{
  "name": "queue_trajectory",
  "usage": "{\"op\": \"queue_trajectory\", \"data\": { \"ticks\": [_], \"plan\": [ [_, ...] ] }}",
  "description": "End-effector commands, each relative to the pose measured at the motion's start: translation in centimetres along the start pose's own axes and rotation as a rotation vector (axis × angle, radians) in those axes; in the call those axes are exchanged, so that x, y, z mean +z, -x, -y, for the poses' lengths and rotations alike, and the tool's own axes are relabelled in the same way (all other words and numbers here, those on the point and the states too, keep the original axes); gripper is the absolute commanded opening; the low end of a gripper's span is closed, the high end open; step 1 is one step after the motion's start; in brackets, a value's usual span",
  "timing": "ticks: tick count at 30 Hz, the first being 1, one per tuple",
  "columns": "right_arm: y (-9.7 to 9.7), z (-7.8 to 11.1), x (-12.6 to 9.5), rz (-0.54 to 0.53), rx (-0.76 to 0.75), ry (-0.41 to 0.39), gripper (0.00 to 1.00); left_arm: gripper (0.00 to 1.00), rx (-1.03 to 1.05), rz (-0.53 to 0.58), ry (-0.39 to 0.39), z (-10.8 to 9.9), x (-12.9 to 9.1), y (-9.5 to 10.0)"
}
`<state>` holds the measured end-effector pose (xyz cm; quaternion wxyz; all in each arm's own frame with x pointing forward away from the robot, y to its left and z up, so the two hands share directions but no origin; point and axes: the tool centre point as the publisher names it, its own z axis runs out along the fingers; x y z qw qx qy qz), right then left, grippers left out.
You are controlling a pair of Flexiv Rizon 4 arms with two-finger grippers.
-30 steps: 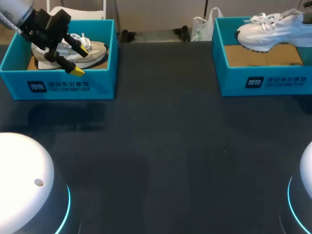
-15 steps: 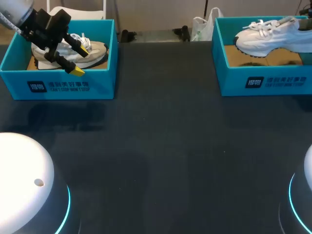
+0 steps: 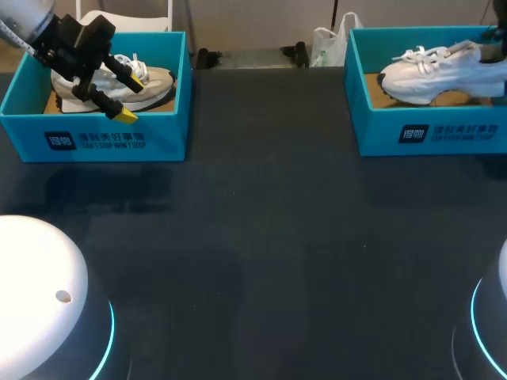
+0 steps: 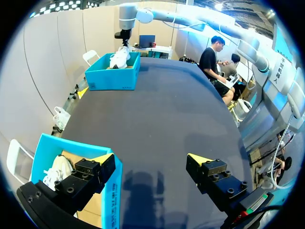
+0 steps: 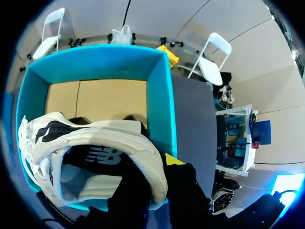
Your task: Take the shoe out of the shoebox, open the shoe tongue, remove and reinsert the insole, then place the shoe into the shoebox
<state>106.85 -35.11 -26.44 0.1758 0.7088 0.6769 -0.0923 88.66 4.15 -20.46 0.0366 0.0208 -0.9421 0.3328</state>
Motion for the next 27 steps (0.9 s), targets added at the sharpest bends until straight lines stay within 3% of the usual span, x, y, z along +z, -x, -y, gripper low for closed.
{"op": "queue_trajectory", "data": {
  "ticks": [1,27],
  "plan": [
    [-0.4,0.4,0.5,0.014,-0.004,0.001,0.00,1.00,0.001,-0.002,0.003,0.0,-0.1,0.0],
    [-1.4,3.5,3.6,0.040,0.025,-0.031,0.00,1.00,0.001,-0.002,0.003,0.0,-0.1,0.0]
  ]
}}
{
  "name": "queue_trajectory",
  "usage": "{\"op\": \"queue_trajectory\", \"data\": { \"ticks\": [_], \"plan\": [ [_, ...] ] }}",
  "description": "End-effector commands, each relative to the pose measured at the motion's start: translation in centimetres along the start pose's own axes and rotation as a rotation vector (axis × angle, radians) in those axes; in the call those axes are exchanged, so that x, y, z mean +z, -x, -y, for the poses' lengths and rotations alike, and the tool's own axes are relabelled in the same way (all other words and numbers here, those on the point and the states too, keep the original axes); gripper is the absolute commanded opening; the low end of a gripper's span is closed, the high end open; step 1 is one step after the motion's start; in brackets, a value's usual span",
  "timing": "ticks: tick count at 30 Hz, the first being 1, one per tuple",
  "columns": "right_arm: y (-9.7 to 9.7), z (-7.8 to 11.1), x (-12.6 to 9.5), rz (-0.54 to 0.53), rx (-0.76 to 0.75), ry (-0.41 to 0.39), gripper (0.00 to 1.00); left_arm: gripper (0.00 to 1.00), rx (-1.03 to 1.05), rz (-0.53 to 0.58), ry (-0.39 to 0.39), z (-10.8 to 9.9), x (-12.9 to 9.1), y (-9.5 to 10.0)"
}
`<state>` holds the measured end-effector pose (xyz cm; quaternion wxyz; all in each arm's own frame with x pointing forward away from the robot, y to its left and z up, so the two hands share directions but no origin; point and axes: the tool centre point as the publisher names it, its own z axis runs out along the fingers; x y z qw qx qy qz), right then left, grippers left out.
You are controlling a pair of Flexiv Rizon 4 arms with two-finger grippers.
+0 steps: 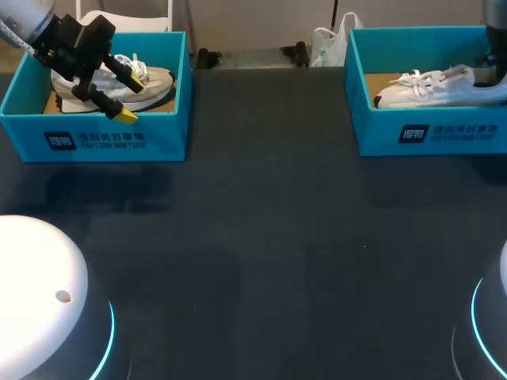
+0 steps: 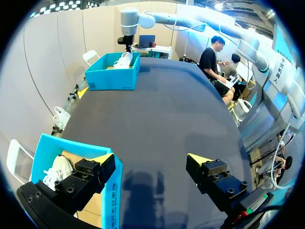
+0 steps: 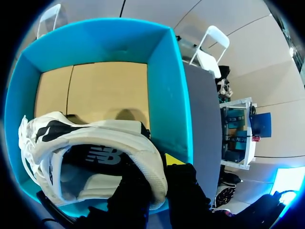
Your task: Take the shoe out of the shoebox, open the shoe tongue, remove and reinsert the insole, then place the shoe into the shoebox
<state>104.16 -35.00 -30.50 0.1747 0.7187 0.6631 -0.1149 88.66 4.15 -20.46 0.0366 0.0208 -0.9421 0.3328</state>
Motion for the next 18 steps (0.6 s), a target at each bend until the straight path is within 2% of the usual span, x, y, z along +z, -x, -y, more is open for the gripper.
{"op": "queue_trajectory", "data": {
  "ticks": [1,18],
  "plan": [
    [0.0,0.4,0.3,0.007,0.000,0.007,0.00,1.00,0.001,-0.002,0.003,0.0,-0.1,0.0],
    [-0.9,1.8,3.0,0.007,0.023,-0.017,0.00,1.00,0.001,-0.002,0.003,0.0,-0.1,0.0]
  ]
}}
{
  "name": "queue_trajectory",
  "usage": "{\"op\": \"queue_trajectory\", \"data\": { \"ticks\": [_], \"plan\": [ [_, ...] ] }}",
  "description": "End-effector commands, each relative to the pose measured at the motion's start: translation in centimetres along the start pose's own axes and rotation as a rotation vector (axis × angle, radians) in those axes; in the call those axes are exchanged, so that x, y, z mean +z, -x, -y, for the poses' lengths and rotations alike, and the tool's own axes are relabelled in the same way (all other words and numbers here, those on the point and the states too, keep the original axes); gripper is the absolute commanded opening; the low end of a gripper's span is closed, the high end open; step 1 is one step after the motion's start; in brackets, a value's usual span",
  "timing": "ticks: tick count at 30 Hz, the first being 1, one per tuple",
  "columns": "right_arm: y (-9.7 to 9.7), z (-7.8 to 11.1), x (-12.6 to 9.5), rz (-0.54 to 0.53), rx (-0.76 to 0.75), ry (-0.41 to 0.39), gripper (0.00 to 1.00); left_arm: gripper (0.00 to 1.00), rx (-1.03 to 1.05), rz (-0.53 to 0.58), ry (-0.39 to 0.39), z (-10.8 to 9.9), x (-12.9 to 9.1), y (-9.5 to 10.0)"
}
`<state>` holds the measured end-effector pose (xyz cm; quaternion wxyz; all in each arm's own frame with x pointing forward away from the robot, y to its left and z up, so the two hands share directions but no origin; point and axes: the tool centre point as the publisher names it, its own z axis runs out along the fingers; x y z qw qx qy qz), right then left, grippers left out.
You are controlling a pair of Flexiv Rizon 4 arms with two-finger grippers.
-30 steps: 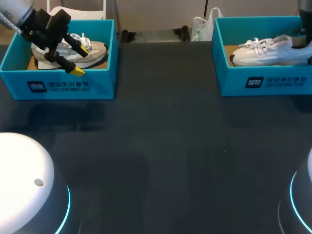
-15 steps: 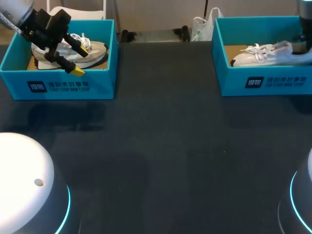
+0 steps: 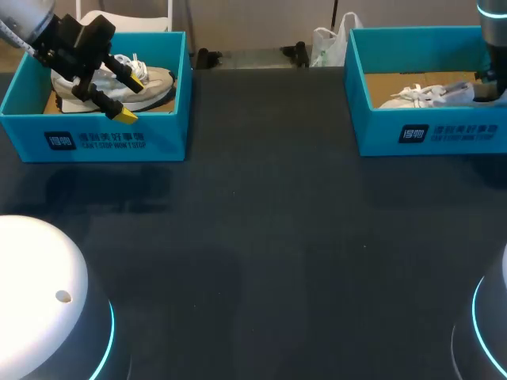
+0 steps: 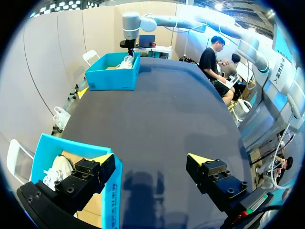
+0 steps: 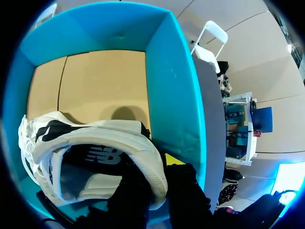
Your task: Take the shoe out of the shoebox, open the shoe tongue, remove and reinsert the insole, then place the shoe into the shoebox
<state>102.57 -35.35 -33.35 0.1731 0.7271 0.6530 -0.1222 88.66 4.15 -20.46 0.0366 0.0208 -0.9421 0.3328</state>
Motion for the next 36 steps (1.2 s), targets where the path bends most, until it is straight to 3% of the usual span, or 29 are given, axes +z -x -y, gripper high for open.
{"op": "queue_trajectory", "data": {
  "ticks": [1,18,21,27,30,34,36],
  "plan": [
    [-0.2,0.0,0.5,-0.004,0.001,-0.002,0.00,1.00,0.001,-0.002,0.003,0.0,-0.1,0.0],
    [-1.2,0.2,1.8,-0.021,0.010,-0.027,0.01,1.00,0.001,-0.002,0.003,0.0,-0.1,0.0],
    [-1.2,0.1,1.8,-0.025,0.008,-0.025,0.18,1.00,0.001,-0.002,0.003,0.0,-0.1,0.0],
    [-1.3,0.1,1.8,-0.036,0.013,-0.020,0.27,1.00,0.001,-0.002,0.003,0.0,-0.1,0.0],
    [-1.3,0.0,1.8,-0.040,0.014,-0.018,0.26,1.00,0.001,-0.002,0.003,0.0,-0.1,0.0],
    [-1.3,0.0,1.5,-0.043,0.009,-0.016,0.37,1.00,0.001,-0.002,0.003,0.0,-0.1,0.0],
    [-1.2,0.0,1.3,-0.042,0.007,-0.015,0.36,1.00,0.001,-0.002,0.003,0.0,-0.1,0.0]
  ]
}}
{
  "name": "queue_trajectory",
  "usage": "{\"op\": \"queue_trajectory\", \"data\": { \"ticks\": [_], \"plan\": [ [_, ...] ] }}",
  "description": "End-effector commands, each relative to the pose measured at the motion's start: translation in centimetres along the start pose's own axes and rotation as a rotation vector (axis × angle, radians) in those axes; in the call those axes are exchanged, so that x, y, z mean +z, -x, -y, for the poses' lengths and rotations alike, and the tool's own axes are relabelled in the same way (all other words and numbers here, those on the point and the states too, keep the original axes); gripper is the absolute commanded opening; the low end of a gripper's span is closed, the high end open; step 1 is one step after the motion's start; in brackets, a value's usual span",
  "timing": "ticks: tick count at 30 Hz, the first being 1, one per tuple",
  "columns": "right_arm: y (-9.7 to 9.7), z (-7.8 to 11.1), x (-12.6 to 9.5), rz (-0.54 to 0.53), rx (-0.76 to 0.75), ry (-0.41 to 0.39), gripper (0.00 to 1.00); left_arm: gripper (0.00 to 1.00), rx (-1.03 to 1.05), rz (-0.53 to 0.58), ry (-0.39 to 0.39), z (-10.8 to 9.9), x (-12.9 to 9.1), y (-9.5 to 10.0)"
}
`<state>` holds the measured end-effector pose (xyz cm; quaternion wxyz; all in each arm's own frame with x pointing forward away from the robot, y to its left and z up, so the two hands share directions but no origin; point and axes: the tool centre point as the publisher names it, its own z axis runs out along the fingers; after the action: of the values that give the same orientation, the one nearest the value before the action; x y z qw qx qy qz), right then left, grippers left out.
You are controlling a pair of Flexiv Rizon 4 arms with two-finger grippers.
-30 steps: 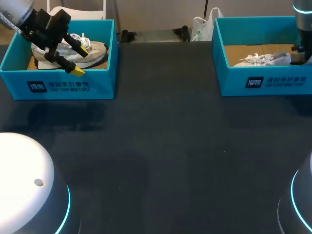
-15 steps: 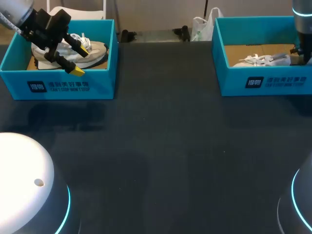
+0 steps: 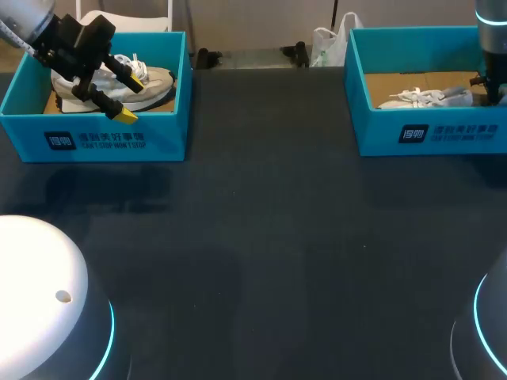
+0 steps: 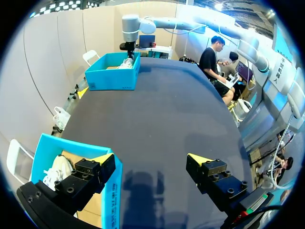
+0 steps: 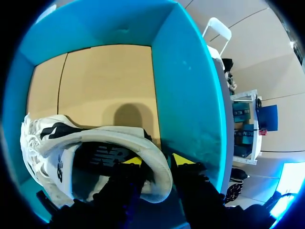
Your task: Take the shoe out of the shoebox, open the shoe tongue, remove and reinsert the insole, then place the shoe into the shoebox
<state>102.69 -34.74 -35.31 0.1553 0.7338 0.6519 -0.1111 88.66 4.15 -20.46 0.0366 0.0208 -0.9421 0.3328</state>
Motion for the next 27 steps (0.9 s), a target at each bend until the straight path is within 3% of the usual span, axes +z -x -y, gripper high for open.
{"op": "queue_trajectory", "data": {
  "ticks": [1,12,20,27],
  "plan": [
    [0.2,-0.1,-0.4,0.000,-0.003,0.000,0.36,1.00,0.001,-0.002,0.003,0.0,-0.1,0.0],
    [0.2,0.2,-2.4,-0.006,-0.024,0.010,0.47,1.00,0.001,-0.002,0.003,0.0,-0.1,0.0],
    [0.4,0.4,-4.4,-0.011,-0.005,0.040,0.67,1.00,0.001,-0.002,0.003,0.0,-0.1,0.0],
    [0.1,0.6,-6.5,-0.017,-0.003,0.073,0.76,1.00,0.001,-0.002,0.003,0.0,-0.1,0.0]
  ]
}}
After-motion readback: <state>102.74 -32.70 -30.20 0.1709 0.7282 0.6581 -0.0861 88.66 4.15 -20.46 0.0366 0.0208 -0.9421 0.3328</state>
